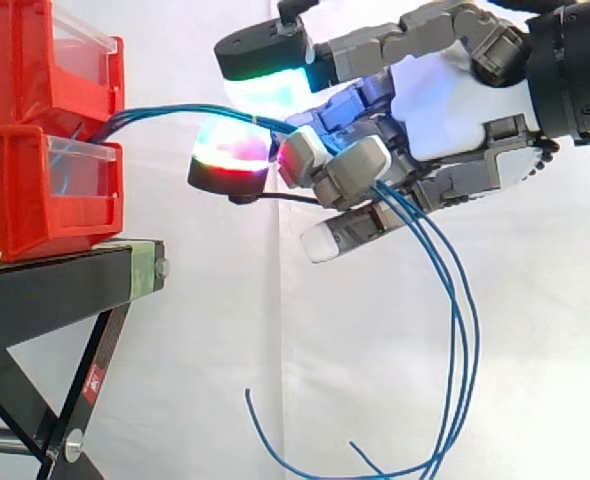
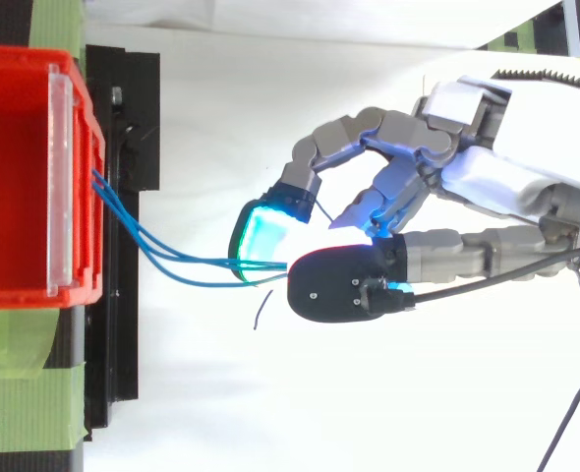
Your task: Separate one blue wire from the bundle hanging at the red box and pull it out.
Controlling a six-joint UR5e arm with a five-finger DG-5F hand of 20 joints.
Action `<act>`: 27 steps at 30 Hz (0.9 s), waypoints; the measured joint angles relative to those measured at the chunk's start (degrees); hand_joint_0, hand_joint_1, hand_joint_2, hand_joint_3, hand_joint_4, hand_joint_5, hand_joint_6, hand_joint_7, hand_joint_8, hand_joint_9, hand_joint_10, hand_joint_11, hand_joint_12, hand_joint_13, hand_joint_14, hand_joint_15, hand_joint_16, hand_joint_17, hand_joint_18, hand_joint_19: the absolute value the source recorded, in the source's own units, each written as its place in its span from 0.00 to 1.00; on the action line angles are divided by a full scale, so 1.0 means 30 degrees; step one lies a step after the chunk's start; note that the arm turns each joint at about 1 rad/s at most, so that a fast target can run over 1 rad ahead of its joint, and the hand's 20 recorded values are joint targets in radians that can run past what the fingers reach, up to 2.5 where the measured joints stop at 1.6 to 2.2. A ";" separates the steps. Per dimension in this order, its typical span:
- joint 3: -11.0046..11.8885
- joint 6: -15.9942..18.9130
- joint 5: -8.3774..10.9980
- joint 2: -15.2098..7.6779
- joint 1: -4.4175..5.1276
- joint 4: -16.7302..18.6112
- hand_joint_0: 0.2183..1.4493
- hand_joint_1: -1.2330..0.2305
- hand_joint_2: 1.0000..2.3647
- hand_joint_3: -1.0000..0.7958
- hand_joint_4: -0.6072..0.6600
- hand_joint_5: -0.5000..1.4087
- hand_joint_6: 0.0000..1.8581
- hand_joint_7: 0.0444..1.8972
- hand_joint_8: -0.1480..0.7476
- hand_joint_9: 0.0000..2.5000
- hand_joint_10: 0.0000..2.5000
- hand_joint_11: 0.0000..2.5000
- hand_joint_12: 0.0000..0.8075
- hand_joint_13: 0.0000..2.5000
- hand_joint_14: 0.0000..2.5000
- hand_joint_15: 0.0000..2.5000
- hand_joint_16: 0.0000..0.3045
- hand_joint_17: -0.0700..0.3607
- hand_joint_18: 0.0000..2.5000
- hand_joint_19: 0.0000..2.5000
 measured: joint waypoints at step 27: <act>0.1942 0.0165 -0.0040 0.0017 -0.0441 -0.5392 0.29 0.35 0.01 0.50 0.64 0.18 0.46 0.44 0.57 0.44 0.00 0.53 0.54 0.50 0.06 0.61 0.17 0.43 0.34 0.20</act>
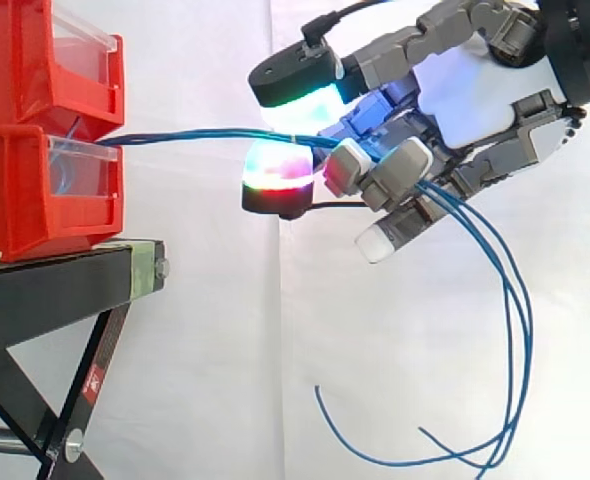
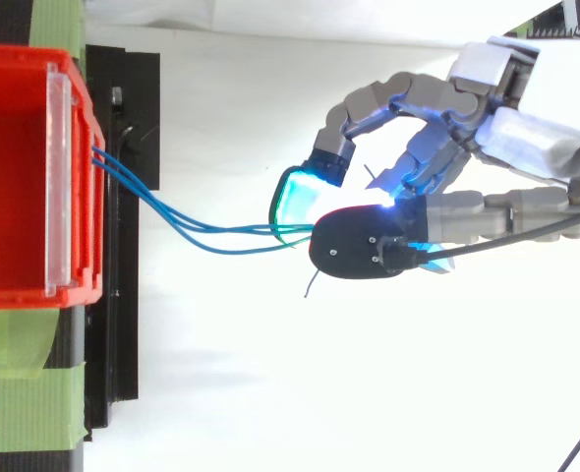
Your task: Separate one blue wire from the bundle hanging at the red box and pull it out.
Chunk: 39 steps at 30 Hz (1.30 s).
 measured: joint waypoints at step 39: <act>0.0367 -0.6186 0.0033 0.0709 -0.0136 0.2816 0.30 0.35 0.01 0.50 0.63 0.18 0.46 0.44 0.58 0.45 0.00 0.53 0.54 0.50 0.06 0.61 0.17 0.42 0.34 0.19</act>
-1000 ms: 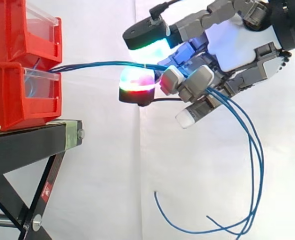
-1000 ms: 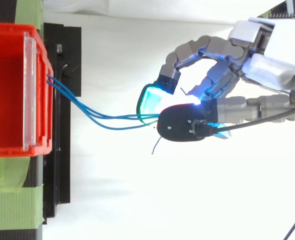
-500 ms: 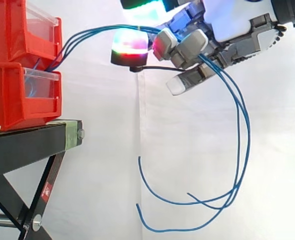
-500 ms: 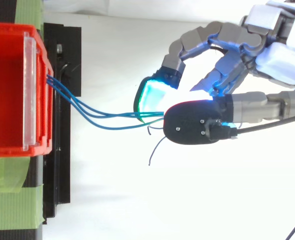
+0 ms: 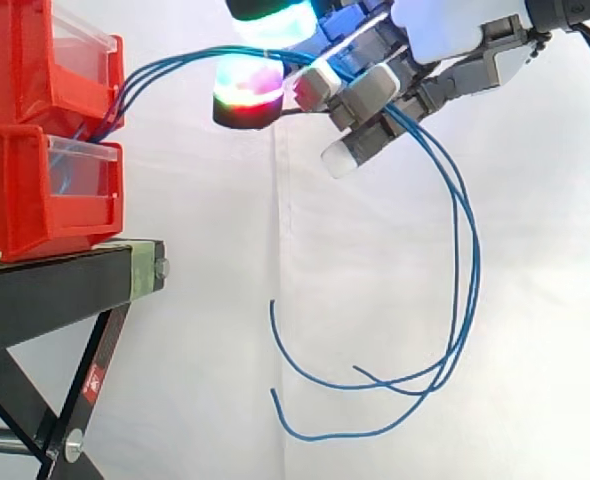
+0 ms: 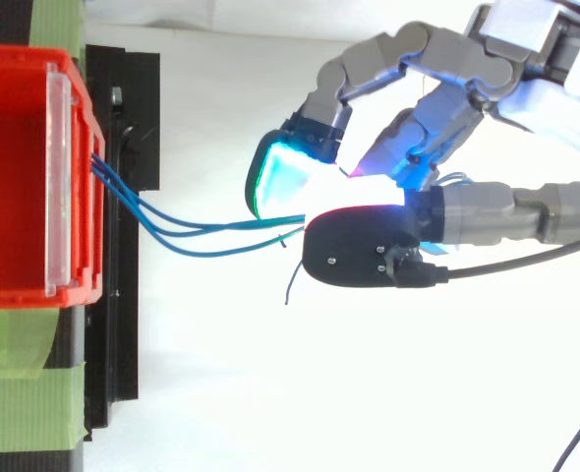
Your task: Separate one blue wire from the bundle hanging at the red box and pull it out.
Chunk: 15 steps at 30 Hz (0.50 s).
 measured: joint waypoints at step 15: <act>0.0000 -0.1618 0.0575 0.0000 -0.0024 0.0056 0.28 0.36 0.01 0.46 0.64 0.18 0.45 0.45 0.55 0.43 0.00 0.53 0.51 0.49 0.04 0.63 0.16 0.41 0.32 0.21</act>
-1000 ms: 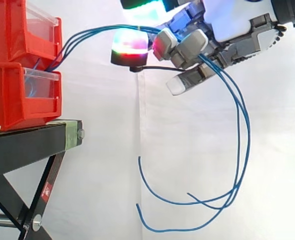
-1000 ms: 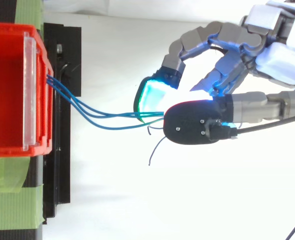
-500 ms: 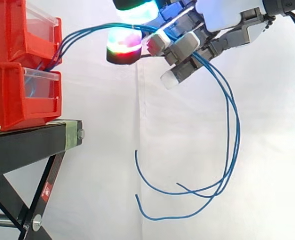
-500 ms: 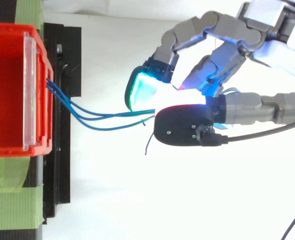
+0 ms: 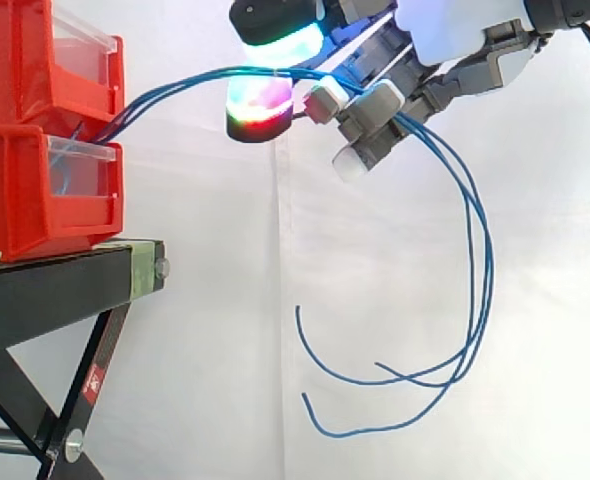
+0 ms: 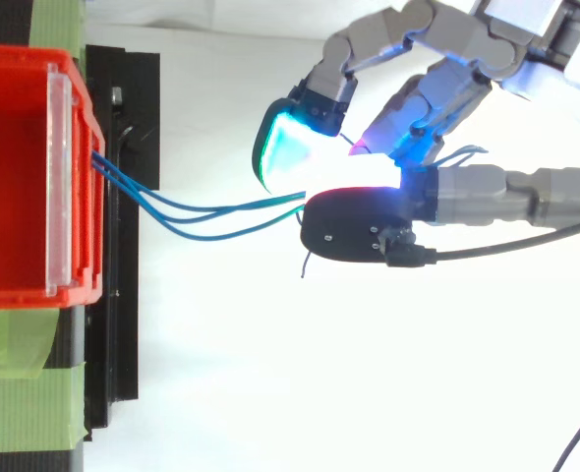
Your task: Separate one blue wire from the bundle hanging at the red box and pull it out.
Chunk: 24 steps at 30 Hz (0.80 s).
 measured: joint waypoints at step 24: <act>-0.0001 0.0590 -0.0901 0.0000 0.0023 -0.0281 0.28 0.36 0.01 0.44 0.63 0.18 0.45 0.45 0.56 0.43 0.00 0.53 0.52 0.49 0.04 0.63 0.16 0.41 0.32 0.21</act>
